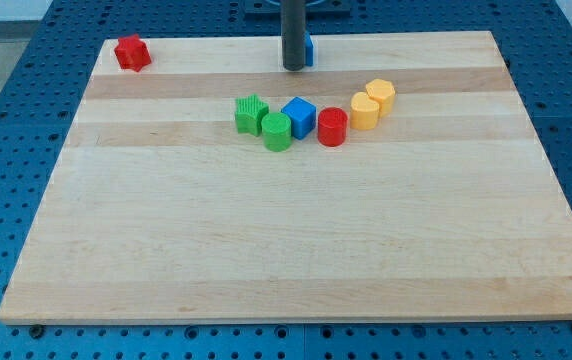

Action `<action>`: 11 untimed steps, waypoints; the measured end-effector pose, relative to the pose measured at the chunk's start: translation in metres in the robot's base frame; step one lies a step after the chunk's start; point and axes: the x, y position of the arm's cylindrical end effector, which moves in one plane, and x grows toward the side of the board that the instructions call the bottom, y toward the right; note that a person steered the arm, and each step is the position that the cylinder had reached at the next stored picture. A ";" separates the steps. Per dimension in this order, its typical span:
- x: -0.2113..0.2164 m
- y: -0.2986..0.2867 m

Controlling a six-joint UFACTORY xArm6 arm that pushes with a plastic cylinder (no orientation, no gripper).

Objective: Push the green star into the left of the blue cube

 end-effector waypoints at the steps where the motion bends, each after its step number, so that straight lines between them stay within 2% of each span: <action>1: 0.002 0.000; 3: 0.021 -0.022; 4: 0.022 -0.077; 5: 0.049 -0.126; 6: 0.094 -0.128; 7: 0.107 -0.118; 9: 0.114 -0.097; 11: 0.113 -0.049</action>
